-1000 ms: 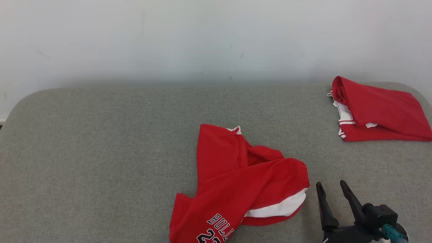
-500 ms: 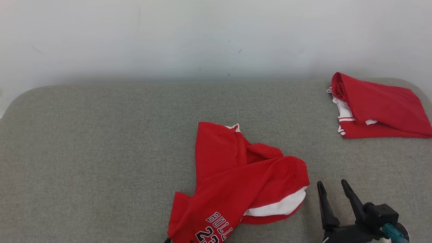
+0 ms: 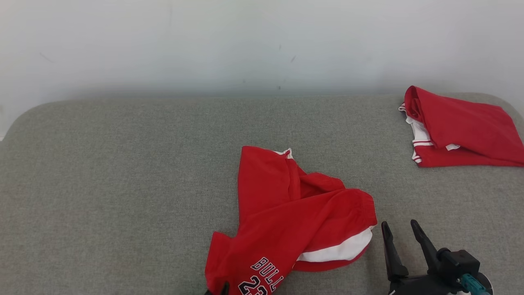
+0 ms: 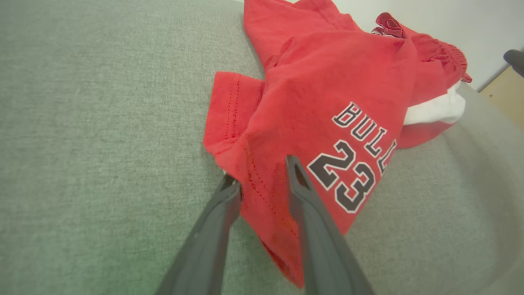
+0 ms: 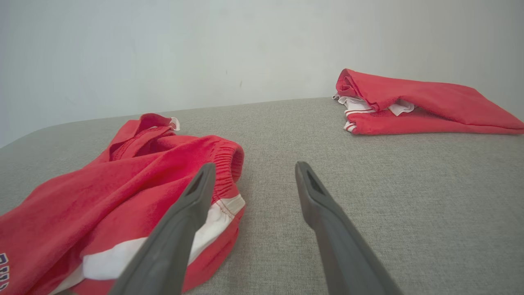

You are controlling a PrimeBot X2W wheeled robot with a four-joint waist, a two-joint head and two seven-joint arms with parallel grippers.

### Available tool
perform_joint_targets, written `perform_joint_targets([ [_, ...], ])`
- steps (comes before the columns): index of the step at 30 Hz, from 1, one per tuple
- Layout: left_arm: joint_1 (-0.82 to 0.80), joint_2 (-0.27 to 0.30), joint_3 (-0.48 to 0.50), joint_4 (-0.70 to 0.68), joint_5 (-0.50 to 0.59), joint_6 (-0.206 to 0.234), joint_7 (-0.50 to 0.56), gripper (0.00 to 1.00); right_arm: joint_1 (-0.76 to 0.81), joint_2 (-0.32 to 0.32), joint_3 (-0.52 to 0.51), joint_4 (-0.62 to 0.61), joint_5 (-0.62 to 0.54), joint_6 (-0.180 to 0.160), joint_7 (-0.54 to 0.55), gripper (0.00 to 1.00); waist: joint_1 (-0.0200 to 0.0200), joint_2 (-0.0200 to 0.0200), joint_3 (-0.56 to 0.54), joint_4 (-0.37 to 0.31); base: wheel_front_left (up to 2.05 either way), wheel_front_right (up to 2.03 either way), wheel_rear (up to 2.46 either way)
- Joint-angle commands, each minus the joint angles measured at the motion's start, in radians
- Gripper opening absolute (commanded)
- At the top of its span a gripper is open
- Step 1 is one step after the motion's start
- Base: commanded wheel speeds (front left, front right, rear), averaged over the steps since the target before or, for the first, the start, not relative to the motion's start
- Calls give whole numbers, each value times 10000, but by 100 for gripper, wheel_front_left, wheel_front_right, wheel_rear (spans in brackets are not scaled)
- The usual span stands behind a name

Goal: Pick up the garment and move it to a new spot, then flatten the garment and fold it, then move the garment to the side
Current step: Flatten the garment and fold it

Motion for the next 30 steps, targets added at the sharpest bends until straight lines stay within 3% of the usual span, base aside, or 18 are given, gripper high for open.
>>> perform_joint_targets([
  [1, -215, 12, -32, -123, -14, -6, -21, 0, 49, 16, -3, -4, -33, -28, -10, 100, 0, 0, 2, -7, 0, 0, 0],
  [7, -266, 106, 172, -1120, -75, -13, -21, 0, 172, 50, -140, -82, -79, -29, -10, 100, 0, 0, 49, 71, 0, 0, 0],
  [14, -1255, 932, 486, -1789, 217, -19, -21, 0, -106, 125, 40, -20, -86, -29, -10, 100, 0, 0, 278, -46, 0, 0, 0],
  [20, -2876, 1865, 128, -883, -60, -10, 11, 0, -585, 70, 193, 186, -25, -29, -10, 100, 0, 0, 749, -651, 0, 0, 0],
  [29, -4080, 2305, -365, 715, -433, -10, -15, 0, -686, 89, 53, 329, 9, -29, -9, 100, 0, 0, 971, -1072, 0, 0, 0],
  [30, -4153, 2312, -365, 824, -458, -10, -18, 6, -661, 98, 40, 338, 9, -29, -9, 100, 0, 0, 955, -1078, 0, 0, 0],
])
